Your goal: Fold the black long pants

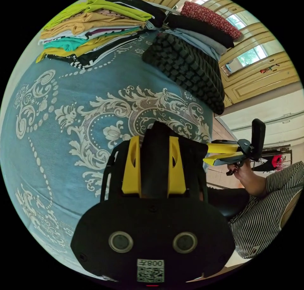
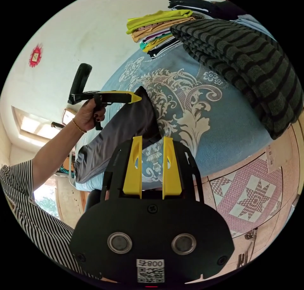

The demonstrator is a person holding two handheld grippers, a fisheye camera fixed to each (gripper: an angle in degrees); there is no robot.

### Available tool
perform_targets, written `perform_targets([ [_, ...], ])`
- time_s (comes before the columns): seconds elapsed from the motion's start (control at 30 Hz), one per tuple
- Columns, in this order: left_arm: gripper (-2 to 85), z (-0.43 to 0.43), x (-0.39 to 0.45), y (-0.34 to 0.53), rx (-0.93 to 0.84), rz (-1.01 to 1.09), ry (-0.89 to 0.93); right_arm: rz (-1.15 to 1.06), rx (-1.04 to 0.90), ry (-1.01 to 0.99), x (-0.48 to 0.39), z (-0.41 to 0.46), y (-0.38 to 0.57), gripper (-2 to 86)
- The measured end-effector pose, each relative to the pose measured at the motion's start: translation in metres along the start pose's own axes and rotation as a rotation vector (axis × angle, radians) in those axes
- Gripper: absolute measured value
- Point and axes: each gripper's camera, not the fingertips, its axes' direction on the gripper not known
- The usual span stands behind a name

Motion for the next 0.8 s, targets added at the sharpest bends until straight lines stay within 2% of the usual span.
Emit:
perform_targets([
  [0.2, 11.4, -0.02, -0.021, 0.002, -0.055, 0.061, -0.014, 0.039, 0.004, -0.061, 0.014, -0.009, -0.015, 10.3],
  [0.43, 6.4, -0.044, -0.022, 0.031, -0.086, 0.154, -0.128, 0.098, 0.028, -0.127, 0.029, -0.014, -0.032, 8.9],
  [0.63, 2.5, -0.083, -0.056, 0.074, -0.016, 0.09, -0.012, 0.172, 0.025, -0.213, 0.049, -0.02, -0.038, 7.2],
  [0.8, 1.6, -0.124, -0.064, 0.12, 0.053, 0.098, 0.005, 0.177, 0.063, -0.303, 0.05, -0.04, -0.032, 6.4],
])
